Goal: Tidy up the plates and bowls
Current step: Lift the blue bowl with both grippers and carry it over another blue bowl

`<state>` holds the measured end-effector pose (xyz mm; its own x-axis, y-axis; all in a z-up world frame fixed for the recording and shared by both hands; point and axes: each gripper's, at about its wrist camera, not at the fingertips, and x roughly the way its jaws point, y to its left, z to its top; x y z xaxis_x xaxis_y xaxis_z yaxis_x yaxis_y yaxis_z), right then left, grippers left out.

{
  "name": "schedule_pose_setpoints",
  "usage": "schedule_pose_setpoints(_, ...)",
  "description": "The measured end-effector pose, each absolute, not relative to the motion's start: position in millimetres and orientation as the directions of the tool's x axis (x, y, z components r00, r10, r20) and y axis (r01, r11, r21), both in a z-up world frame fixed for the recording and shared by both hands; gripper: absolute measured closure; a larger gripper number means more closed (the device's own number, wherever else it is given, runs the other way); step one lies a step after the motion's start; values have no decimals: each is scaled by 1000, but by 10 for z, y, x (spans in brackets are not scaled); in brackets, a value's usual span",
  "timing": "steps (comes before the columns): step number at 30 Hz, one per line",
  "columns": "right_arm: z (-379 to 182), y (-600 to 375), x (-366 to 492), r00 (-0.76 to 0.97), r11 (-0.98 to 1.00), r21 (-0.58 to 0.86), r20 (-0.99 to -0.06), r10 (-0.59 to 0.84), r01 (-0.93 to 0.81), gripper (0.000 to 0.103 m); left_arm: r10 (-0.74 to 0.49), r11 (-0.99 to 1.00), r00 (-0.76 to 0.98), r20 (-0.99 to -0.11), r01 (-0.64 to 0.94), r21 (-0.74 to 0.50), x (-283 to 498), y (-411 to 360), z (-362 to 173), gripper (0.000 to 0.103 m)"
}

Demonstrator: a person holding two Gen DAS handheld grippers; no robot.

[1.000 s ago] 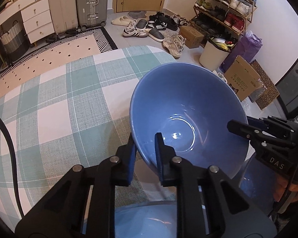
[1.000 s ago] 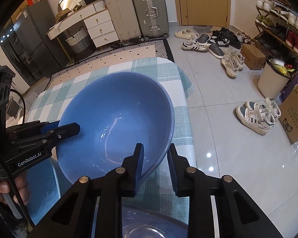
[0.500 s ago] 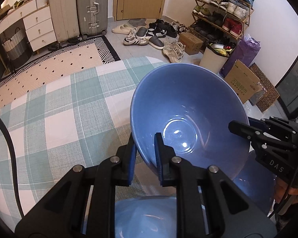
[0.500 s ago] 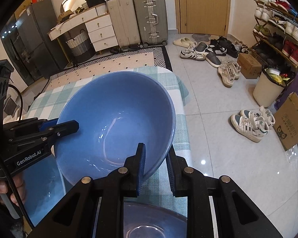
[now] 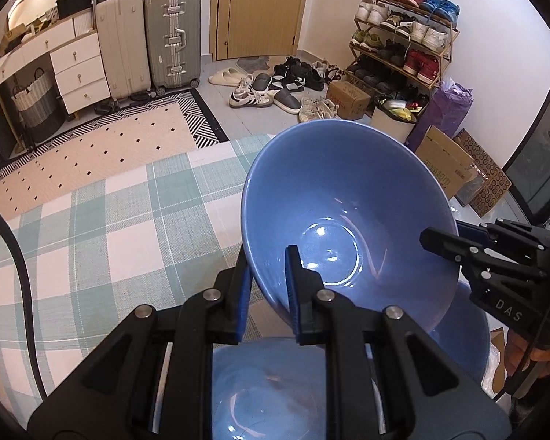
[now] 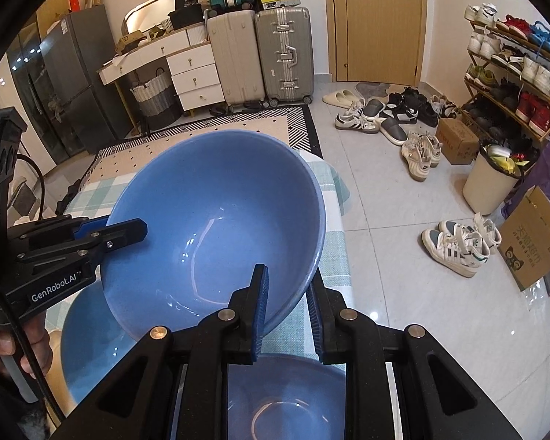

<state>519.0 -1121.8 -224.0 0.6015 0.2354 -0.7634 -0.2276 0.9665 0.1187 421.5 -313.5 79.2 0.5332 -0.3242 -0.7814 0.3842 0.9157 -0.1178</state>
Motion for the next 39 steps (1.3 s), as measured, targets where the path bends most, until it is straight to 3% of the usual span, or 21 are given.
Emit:
schedule_pose_setpoints(22, -1555, -11065, 4442, 681, 958, 116, -681, 269, -262, 81, -341, 915, 615, -711, 391, -101, 3321, -2811, 1690, 89)
schedule_pose_setpoints(39, -1334, -10749, 3884, 696, 946, 115, -652, 302, -303, 81, -345, 918, 655, -673, 386, -95, 2513, -2472, 2133, 88)
